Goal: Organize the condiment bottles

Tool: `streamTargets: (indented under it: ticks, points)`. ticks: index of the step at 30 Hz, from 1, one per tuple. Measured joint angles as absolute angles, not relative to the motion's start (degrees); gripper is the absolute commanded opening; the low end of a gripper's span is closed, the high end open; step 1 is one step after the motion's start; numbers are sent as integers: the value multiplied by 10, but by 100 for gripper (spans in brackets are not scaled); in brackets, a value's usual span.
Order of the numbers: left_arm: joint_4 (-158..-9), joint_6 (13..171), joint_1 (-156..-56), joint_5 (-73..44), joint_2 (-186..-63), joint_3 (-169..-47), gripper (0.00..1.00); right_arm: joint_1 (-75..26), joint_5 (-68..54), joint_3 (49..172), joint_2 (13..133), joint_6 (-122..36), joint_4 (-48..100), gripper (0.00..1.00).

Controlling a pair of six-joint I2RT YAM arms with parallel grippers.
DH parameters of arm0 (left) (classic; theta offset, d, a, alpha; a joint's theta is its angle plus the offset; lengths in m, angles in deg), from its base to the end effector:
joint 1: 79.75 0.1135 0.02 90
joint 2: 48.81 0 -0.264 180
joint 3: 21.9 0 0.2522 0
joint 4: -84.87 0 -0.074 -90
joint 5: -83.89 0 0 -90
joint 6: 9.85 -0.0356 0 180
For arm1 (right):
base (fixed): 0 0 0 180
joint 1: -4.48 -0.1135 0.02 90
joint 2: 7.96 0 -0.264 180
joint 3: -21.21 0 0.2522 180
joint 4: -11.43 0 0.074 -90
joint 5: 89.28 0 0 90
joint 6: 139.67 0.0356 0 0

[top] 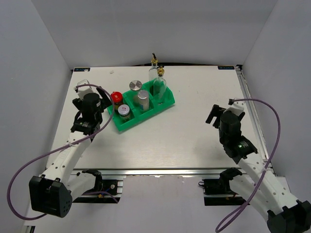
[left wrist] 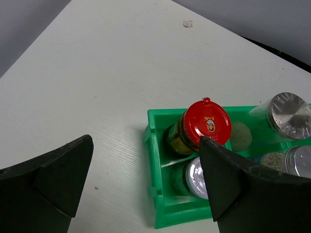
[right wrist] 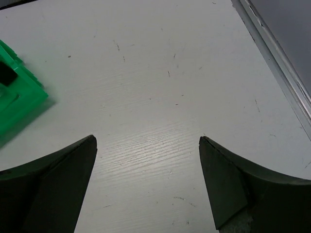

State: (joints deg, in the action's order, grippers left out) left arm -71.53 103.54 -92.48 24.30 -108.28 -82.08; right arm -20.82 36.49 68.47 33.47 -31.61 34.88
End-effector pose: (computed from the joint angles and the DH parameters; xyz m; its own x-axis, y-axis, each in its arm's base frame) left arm 0.2327 -0.0341 0.3033 -0.2431 -0.2961 -0.9237 -0.3937 0.9004 -0.1850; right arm 0.1635 0.0543 0.2827 -0.2115 0.1782 -0.9610 0.2340 0.9639 0.1272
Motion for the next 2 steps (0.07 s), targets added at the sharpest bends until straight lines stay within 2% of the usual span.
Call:
streamTargets:
  ticks: [2]
  points:
    - [-715, 1035, -924, 243, -1083, -821, 98, -208, 366, 677, 324, -316, 343, 89]
